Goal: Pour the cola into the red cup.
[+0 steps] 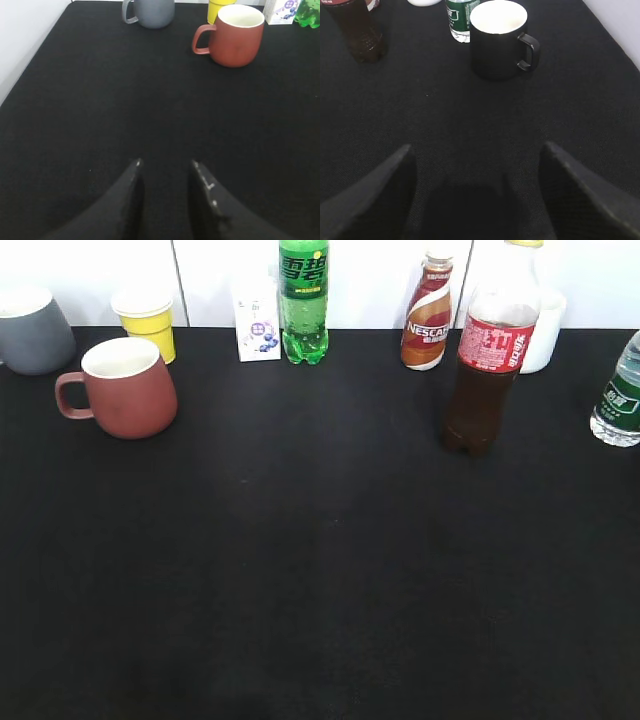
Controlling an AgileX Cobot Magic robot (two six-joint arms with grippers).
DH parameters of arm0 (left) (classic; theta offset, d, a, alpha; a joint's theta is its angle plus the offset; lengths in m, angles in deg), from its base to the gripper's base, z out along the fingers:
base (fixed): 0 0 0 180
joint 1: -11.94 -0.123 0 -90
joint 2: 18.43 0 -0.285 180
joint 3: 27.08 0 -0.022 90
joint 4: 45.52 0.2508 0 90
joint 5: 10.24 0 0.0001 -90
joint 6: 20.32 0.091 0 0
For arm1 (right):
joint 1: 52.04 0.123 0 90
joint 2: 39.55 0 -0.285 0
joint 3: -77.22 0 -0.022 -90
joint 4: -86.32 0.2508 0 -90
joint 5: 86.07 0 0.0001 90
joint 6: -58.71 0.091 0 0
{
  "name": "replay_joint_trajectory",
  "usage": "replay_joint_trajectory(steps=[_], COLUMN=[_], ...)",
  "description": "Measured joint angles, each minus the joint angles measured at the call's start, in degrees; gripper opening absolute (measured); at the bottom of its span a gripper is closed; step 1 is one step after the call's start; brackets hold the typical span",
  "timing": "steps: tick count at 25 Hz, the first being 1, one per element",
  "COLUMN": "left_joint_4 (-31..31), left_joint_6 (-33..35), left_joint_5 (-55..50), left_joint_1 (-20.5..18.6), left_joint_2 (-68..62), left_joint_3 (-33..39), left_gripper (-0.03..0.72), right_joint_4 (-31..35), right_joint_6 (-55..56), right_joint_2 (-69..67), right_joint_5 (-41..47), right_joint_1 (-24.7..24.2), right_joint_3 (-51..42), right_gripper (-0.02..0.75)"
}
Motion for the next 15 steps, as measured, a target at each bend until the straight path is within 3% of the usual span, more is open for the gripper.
replay_joint_trajectory(steps=[12, 15], left_joint_4=[0.0, 0.0], left_joint_6=[0.0, 0.0], left_joint_5=[0.0, 0.0], left_joint_1=[0.0, 0.0], left_joint_2=[0.0, 0.0], left_joint_3=[0.0, 0.0], left_gripper=[0.236, 0.3], right_joint_4=[0.0, 0.0], right_joint_6=[0.0, 0.0], right_joint_2=[0.0, 0.0], right_joint_5=[0.0, 0.0], right_joint_1=[0.0, 0.0], right_joint_3=[0.0, 0.0], right_gripper=[0.575, 0.575])
